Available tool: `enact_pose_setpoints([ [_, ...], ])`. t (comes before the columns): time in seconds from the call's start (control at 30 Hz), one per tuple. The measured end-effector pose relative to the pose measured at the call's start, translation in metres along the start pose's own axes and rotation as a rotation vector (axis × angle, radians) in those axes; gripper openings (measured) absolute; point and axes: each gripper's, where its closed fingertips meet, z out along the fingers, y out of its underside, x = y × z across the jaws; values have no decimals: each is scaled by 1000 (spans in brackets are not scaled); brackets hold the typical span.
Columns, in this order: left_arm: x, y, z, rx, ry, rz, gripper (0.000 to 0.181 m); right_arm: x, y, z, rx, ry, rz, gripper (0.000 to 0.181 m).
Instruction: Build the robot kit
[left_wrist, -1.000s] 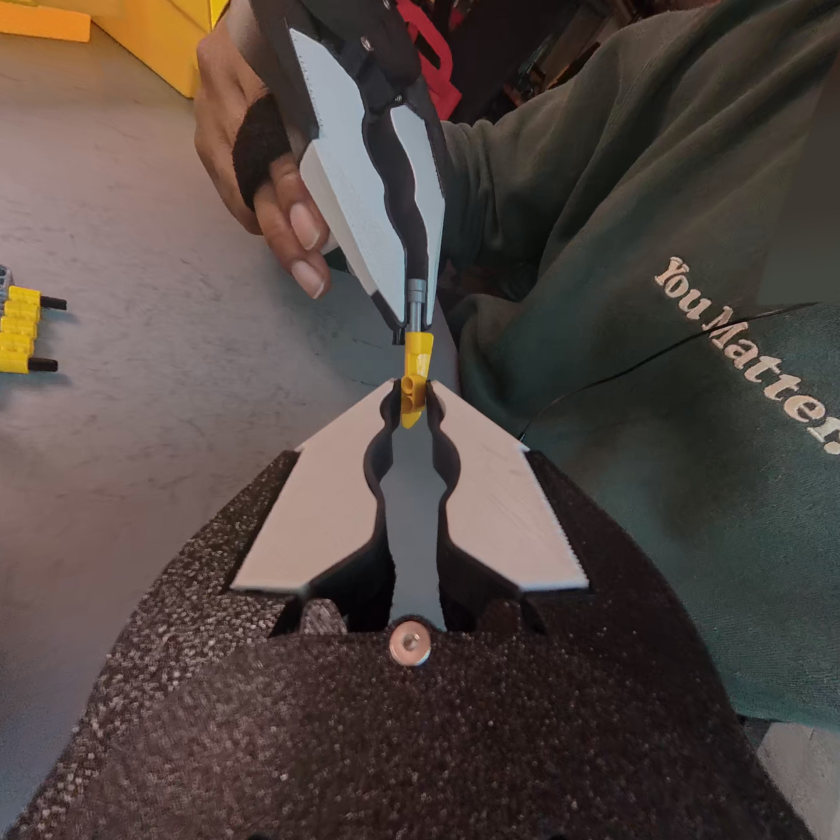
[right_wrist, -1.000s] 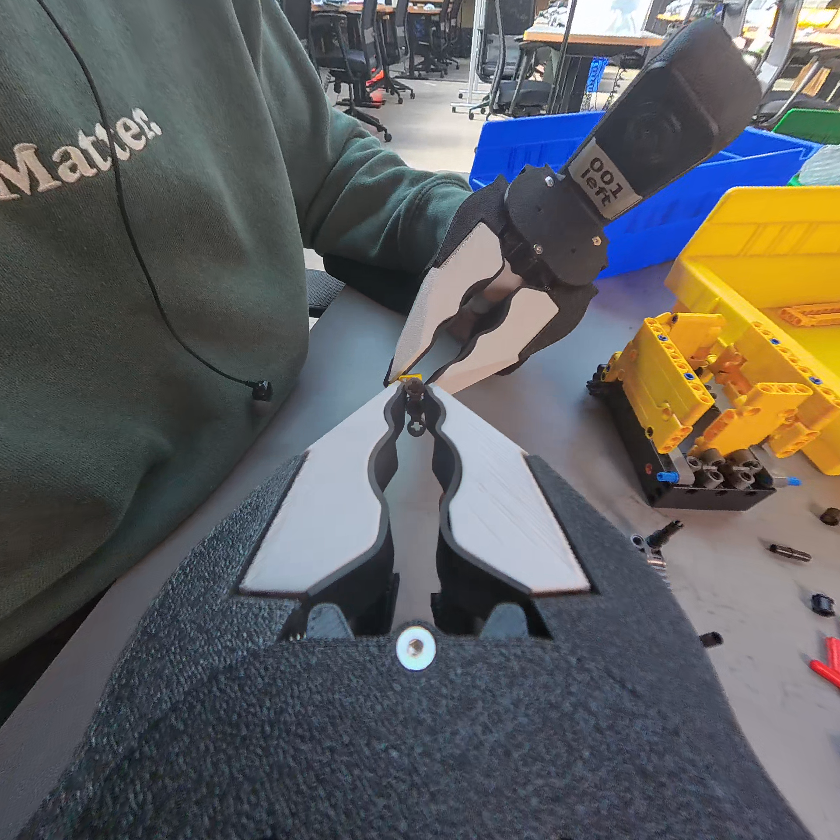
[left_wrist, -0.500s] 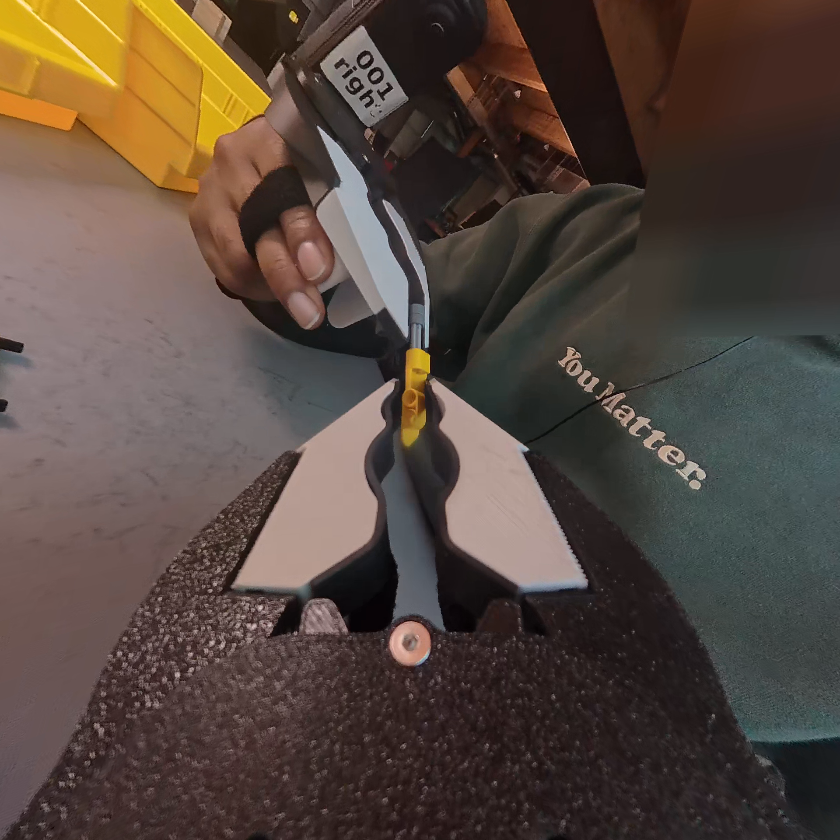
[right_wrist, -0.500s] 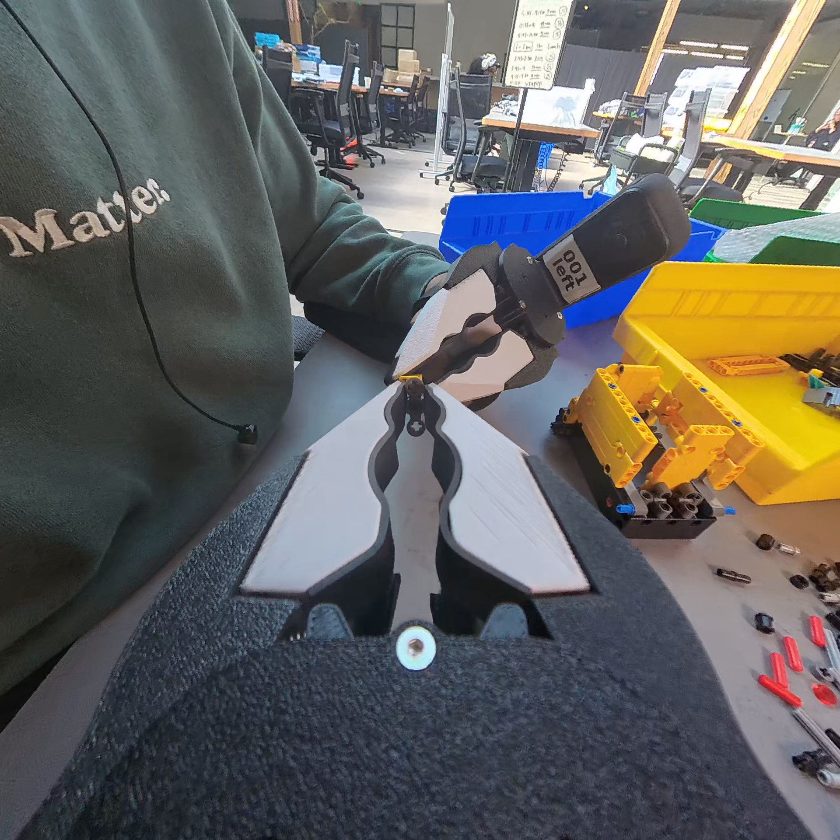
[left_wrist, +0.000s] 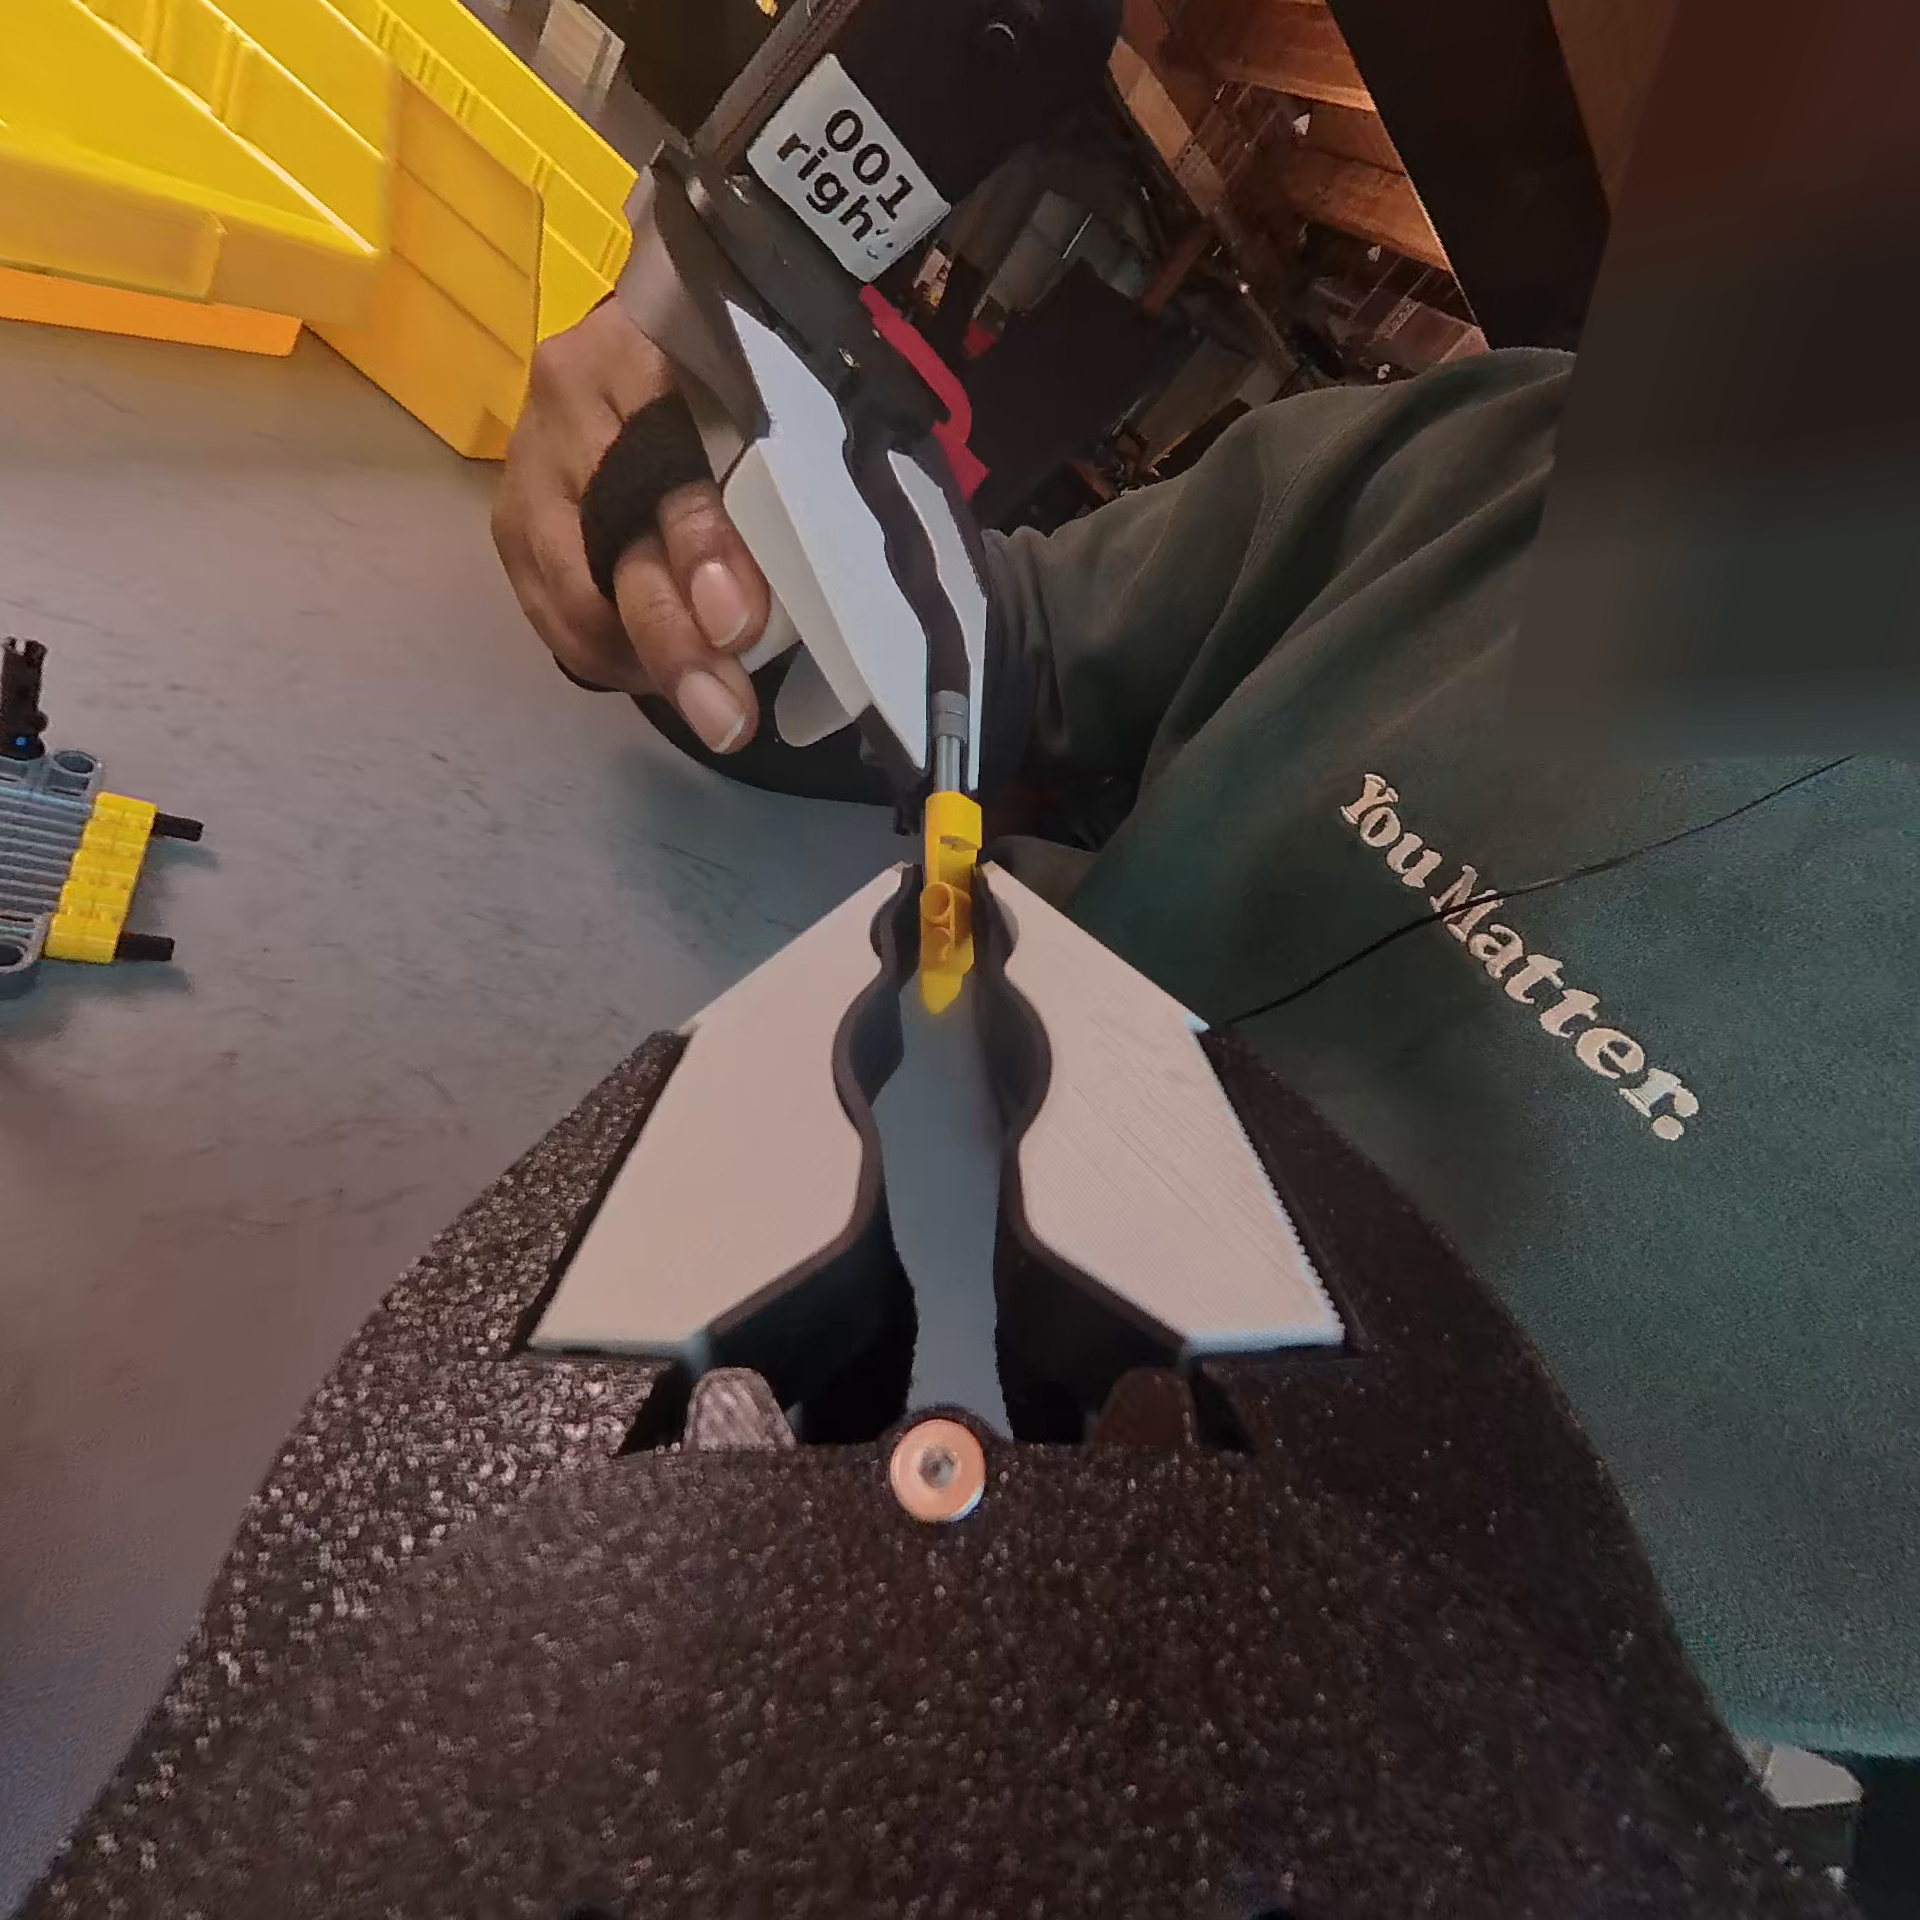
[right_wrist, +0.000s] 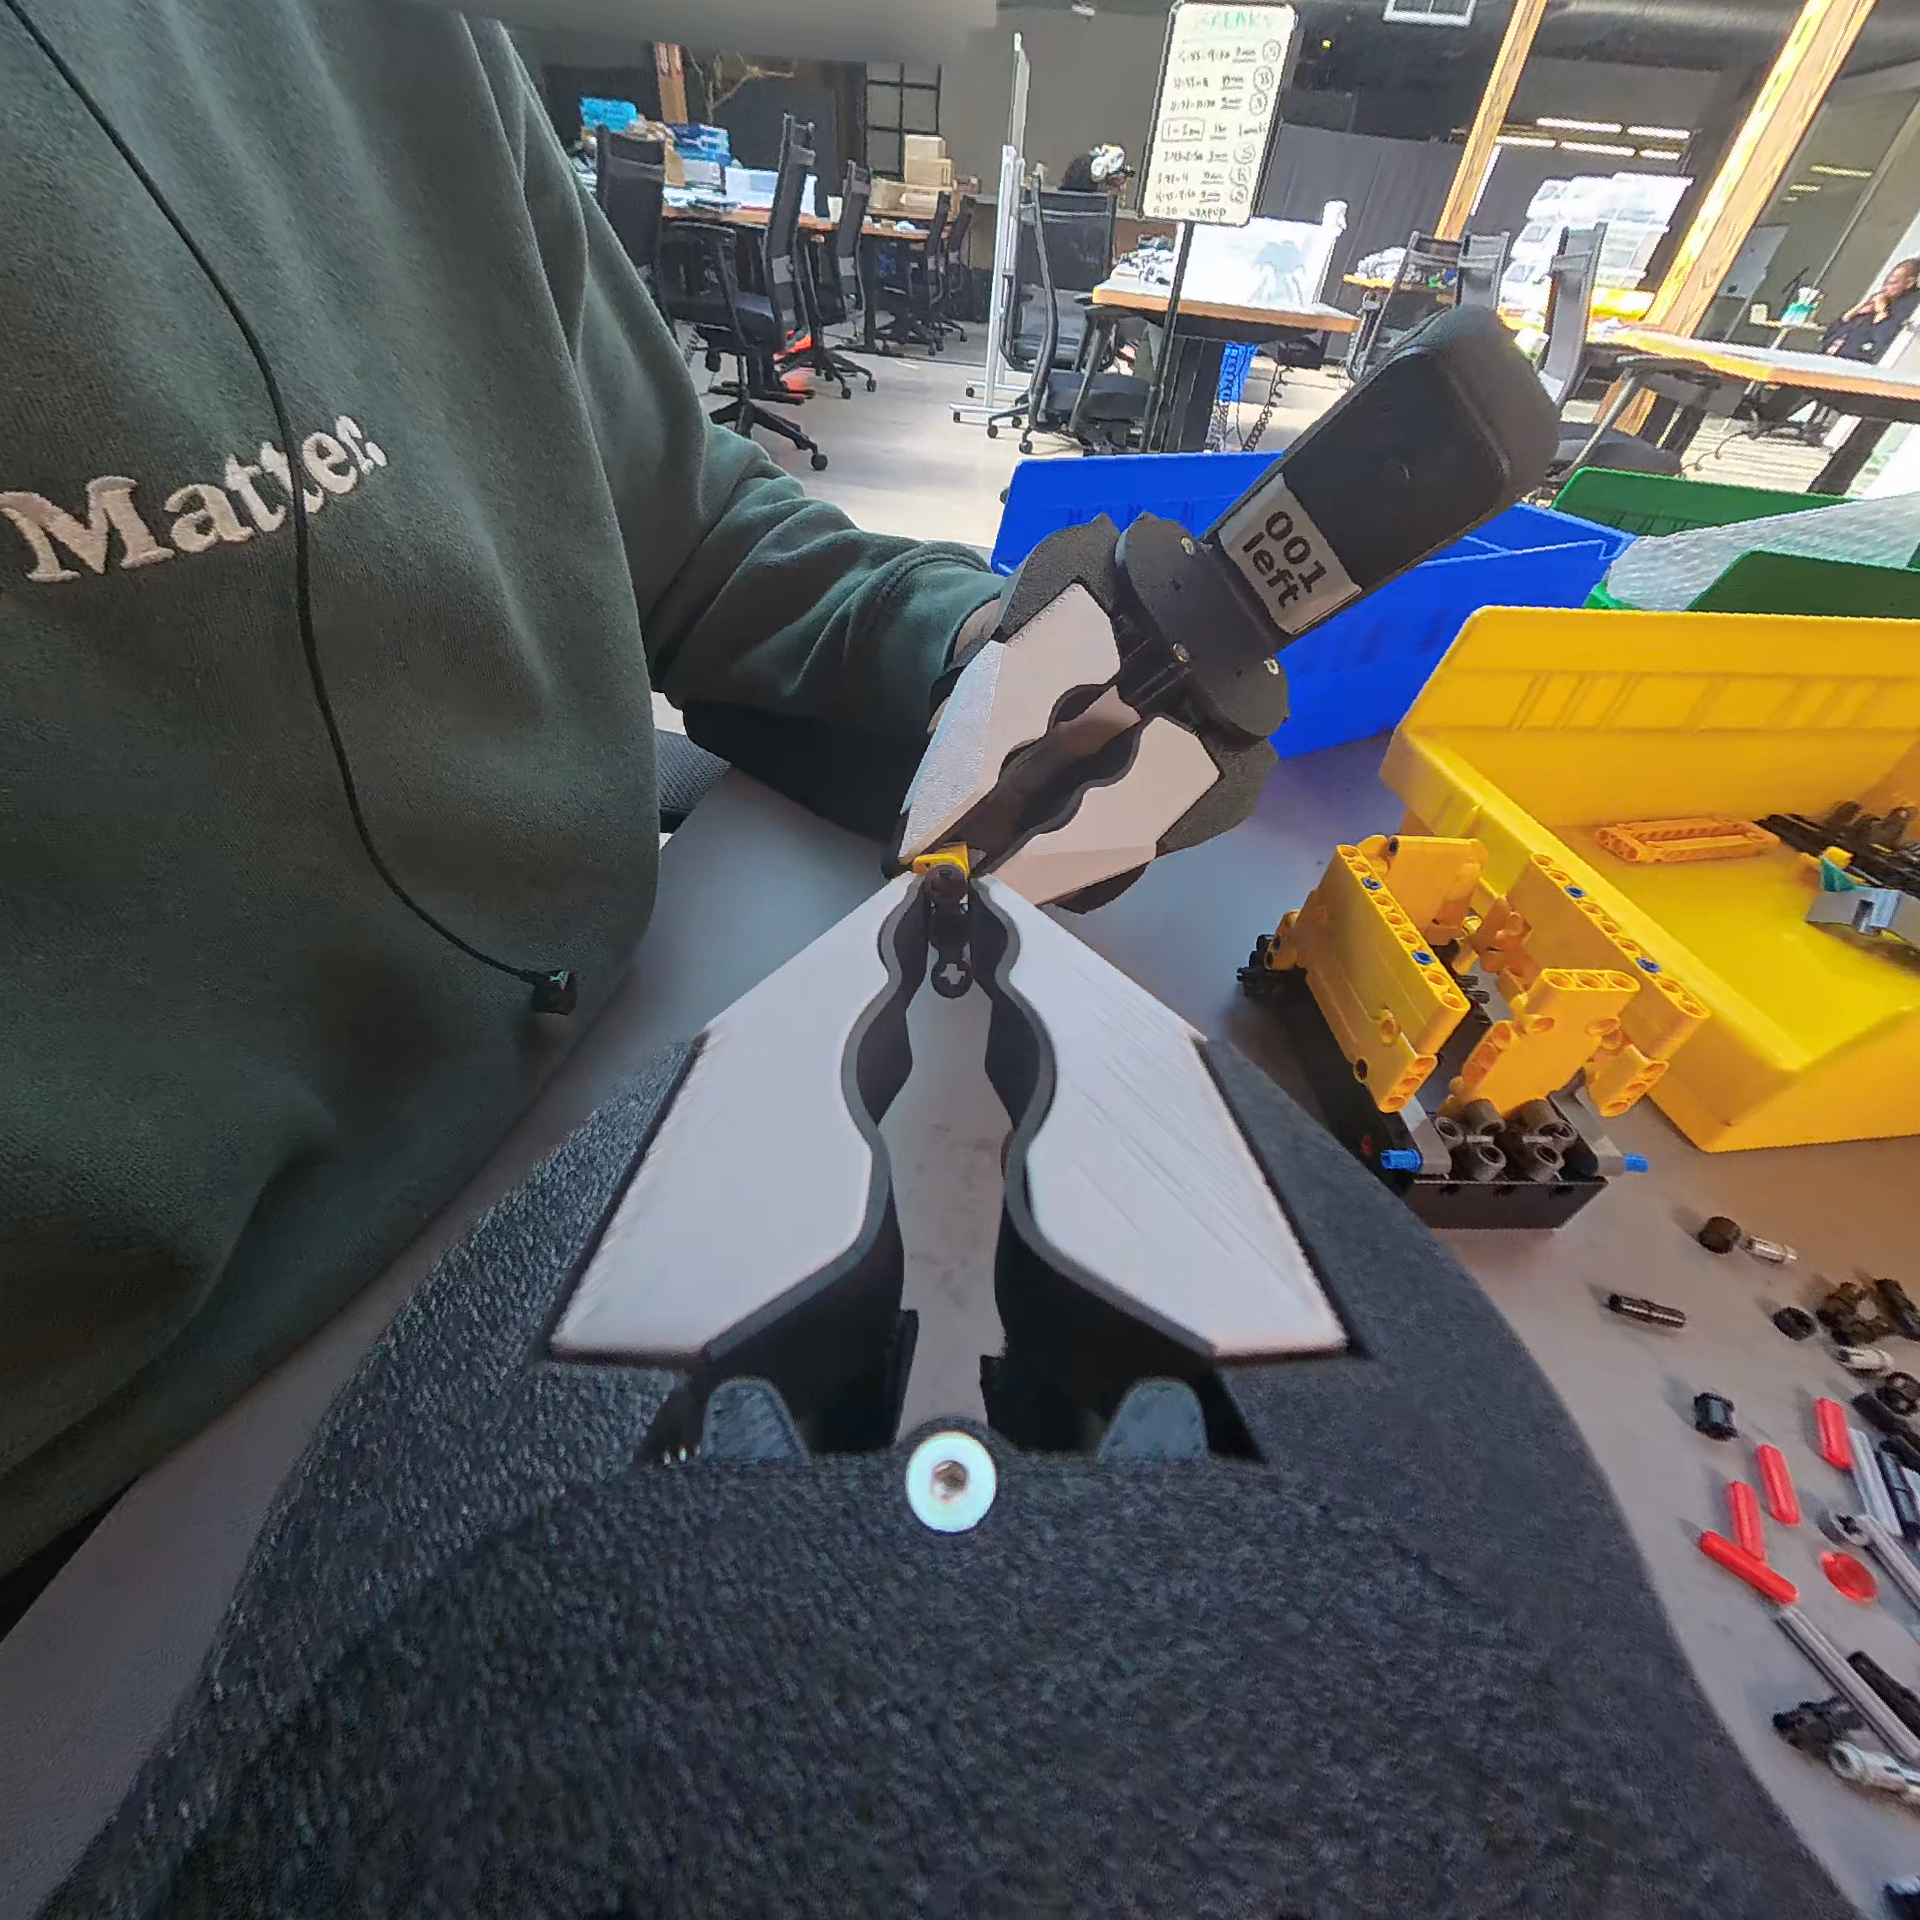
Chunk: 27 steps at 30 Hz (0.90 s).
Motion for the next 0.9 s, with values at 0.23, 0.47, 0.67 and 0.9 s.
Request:
enact_pose_setpoints([
  [0.23, 0, -4, 0, 13, 10, -33, 7, 2, -1, -3, 2, -6, 5, 6],
  [0.47, -1, -6, -1, 21, 12, -44, 8, 4, 0, -4, -13, -4, 7, 6],
  [0.67, -3, -8, -1, 31, 11, -54, 7, 6, 1, -6, -9, 0, 18, 6],
  [0.9, -9, -1, -9, 12, -23, -47, 7, 16, -18, -26, 111, 26, 68, 6],
])
